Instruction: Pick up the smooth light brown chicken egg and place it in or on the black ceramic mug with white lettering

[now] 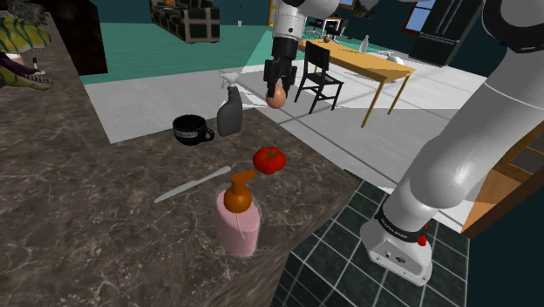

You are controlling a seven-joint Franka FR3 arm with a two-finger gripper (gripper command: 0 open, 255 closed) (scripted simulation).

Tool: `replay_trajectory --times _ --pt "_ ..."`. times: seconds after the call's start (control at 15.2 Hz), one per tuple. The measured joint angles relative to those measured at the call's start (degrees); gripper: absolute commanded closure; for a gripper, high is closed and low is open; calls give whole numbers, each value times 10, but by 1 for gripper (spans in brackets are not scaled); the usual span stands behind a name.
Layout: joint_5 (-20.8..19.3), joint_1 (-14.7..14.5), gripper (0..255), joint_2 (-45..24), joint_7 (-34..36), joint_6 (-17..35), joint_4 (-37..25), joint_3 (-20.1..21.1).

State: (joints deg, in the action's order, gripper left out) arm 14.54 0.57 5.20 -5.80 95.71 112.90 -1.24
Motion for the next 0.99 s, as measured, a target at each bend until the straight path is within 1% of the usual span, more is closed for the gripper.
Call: replay_trajectory --times 0.07,0.33,0.59,0.99 --pt "2 -4 255 -10 8 1 -12 5" --pt "9 -21 255 -75 43 -6 -92 22" --pt "11 -39 255 -144 81 -16 -180 38" --pt "5 -71 255 -277 143 -55 -368 57"
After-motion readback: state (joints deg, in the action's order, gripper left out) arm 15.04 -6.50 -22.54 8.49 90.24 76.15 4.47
